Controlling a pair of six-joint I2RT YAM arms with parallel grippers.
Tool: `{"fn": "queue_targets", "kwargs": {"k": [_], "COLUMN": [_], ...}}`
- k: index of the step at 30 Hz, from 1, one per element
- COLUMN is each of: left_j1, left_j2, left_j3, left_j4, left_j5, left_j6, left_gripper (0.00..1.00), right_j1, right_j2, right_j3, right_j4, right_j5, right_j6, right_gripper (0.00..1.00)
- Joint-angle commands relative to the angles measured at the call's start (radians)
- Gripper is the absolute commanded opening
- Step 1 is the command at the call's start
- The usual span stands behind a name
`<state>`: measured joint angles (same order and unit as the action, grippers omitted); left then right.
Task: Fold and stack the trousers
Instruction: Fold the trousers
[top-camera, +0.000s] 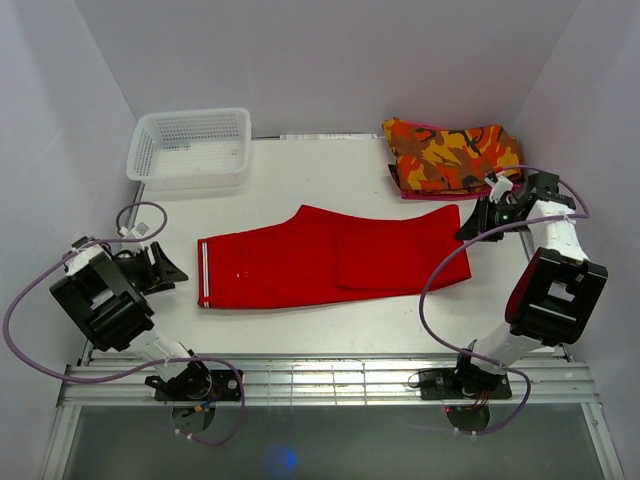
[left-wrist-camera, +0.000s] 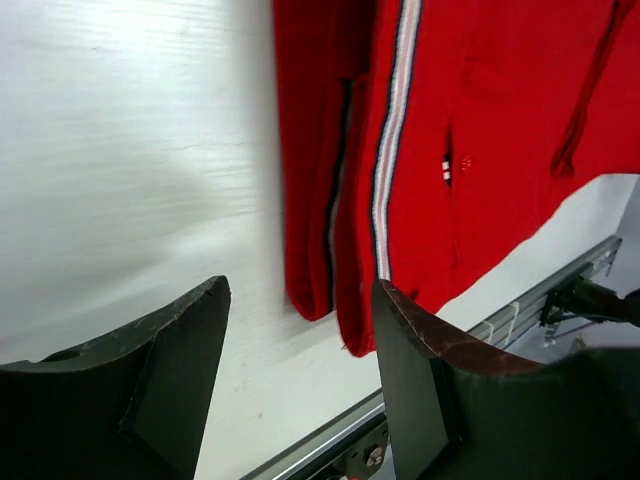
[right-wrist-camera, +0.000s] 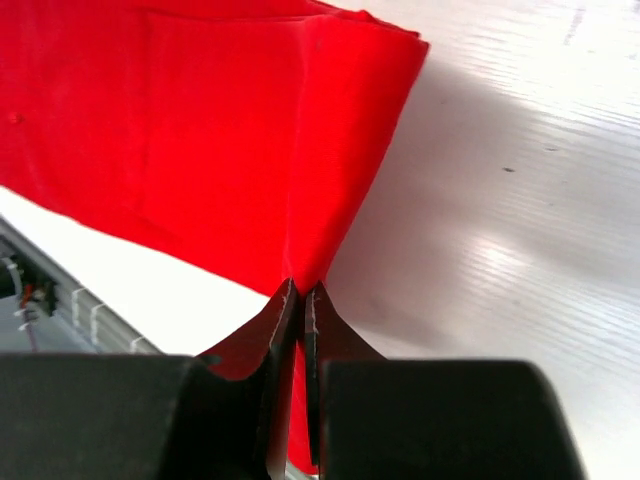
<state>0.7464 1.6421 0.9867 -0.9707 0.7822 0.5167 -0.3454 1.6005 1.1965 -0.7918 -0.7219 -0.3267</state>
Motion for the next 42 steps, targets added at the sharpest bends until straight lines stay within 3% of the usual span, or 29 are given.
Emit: {"fn": "queue_targets", "kwargs": {"k": [1,5,9,13,20,22,24,26,36,42], "left_j1": [-0.05,-0.162,-0.199,-0.2,-0.219,-0.219,-0.219,-0.219,-0.219,-0.26], "left_j2": [-0.004,0.027,0.065,0.104,0.114,0.104,0.084,0.062,0.097,0.169], "left_j3": [-0.022,-0.042,-0.042,-0.025,-0.025,-0.017,-0.013,-0.008,0.038,0.035], "left_j4": [0.047,0.099,0.168,0.222,0.265,0.264,0.256,0.248,0.216,0.193], "left_j5": [0.158,0.183,0.19,0.094,-0.029,-0.044,-0.07,-0.083,-0.184,-0.101], "left_j6": [-0.01,-0.079,-0.167,-0.227,-0.256,-0.259,-0.256,-0.245,-0.224,-0.207], "left_gripper": [0.69,0.7,0.68,0.45,0.19,0.25,0.45,0.5,0.53,0.47], "right_j1": [0.034,0.117,0.23,0.344,0.422,0.424,0.424,0.424,0.424,0.424], "right_j2": [-0.045,-0.082,-0.103,-0.117,-0.125,-0.125,-0.129,-0.131,-0.14,-0.148], "right_j3": [0.06,0.086,0.095,0.075,0.078,0.08,0.078,0.077,0.06,0.064], "right_j4": [-0.081,-0.024,0.066,0.161,0.186,0.178,0.174,0.174,0.172,0.172], "right_j5": [-0.095,-0.106,-0.096,-0.071,-0.03,-0.021,-0.019,-0.019,-0.025,-0.034], "right_j6": [0.053,0.175,0.299,0.394,0.445,0.443,0.439,0.439,0.422,0.433], "right_gripper": [0.08,0.08,0.08,0.08,0.08,0.08,0.08,0.08,0.08,0.08]}}
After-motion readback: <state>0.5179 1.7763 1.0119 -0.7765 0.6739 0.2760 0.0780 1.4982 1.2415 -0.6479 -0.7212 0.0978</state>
